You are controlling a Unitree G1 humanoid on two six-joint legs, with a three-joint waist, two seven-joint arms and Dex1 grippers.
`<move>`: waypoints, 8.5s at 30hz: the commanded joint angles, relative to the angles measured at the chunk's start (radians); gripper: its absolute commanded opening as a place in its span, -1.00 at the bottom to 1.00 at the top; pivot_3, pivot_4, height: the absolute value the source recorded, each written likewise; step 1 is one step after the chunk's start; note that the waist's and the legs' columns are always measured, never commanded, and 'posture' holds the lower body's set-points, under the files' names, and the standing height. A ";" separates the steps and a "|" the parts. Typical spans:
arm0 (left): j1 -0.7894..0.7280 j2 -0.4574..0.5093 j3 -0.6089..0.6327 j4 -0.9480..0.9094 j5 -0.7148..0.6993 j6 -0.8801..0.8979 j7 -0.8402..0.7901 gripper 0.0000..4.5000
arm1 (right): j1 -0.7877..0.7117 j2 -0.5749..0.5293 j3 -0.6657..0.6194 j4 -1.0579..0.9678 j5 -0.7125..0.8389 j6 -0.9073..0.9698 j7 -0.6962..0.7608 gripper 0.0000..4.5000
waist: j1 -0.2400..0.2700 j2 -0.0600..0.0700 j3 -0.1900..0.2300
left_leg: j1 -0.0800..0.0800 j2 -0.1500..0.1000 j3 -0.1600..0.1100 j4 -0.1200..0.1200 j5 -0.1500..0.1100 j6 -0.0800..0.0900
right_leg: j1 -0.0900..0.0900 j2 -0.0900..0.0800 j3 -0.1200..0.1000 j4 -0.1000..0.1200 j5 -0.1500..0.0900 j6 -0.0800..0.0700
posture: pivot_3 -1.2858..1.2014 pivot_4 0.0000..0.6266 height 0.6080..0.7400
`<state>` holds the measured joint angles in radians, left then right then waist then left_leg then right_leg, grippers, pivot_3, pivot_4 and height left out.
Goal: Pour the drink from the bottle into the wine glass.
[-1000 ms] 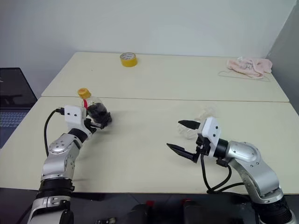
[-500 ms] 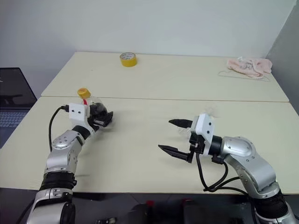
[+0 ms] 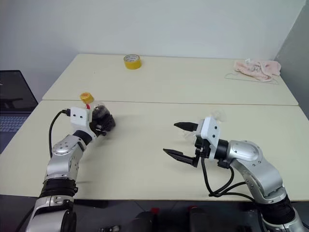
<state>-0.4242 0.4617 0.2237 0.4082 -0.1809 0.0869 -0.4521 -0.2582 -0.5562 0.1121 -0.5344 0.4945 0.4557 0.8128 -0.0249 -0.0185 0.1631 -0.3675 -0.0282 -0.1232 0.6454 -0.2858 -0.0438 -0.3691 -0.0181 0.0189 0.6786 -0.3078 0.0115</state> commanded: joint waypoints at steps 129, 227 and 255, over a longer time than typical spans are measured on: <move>0.201 -0.128 -0.398 -0.737 0.289 0.322 0.232 -0.64 | -0.325 0.478 0.066 0.089 -0.022 0.416 -0.500 1.00 | -0.005 0.001 0.000 | -0.012 -0.001 -0.003 0.001 0.003 -0.002 | -0.012 0.000 -0.002 0.003 0.001 -0.001 | 0.03 -0.52 1.00; 0.293 -0.228 -0.233 -0.740 -0.025 0.348 0.153 -0.66 | -0.368 0.443 0.215 0.212 -0.222 0.134 -0.368 0.92 | -0.006 0.000 0.000 | -0.012 -0.001 -0.003 0.003 0.004 -0.003 | -0.012 0.000 -0.002 0.003 0.001 -0.001 | 0.03 -0.52 1.00; 0.325 -0.213 -0.241 -0.691 -0.012 0.269 0.106 -0.66 | -0.401 0.458 0.199 0.322 -0.302 0.067 -0.349 0.92 | -0.006 0.000 -0.001 | -0.012 -0.001 -0.003 0.002 0.004 -0.003 | -0.011 0.000 -0.002 0.003 0.001 -0.001 | 0.03 -0.52 1.00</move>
<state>-0.0918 0.2429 -0.0172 -0.2657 -0.1967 0.3776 -0.3408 -0.6382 -0.1018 0.3494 -0.1883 0.1806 0.5295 0.4621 -0.0309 -0.0182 0.1625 -0.3795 -0.0293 -0.1262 0.6478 -0.2818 -0.0470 -0.3806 -0.0181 0.0170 0.6819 -0.3068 0.0104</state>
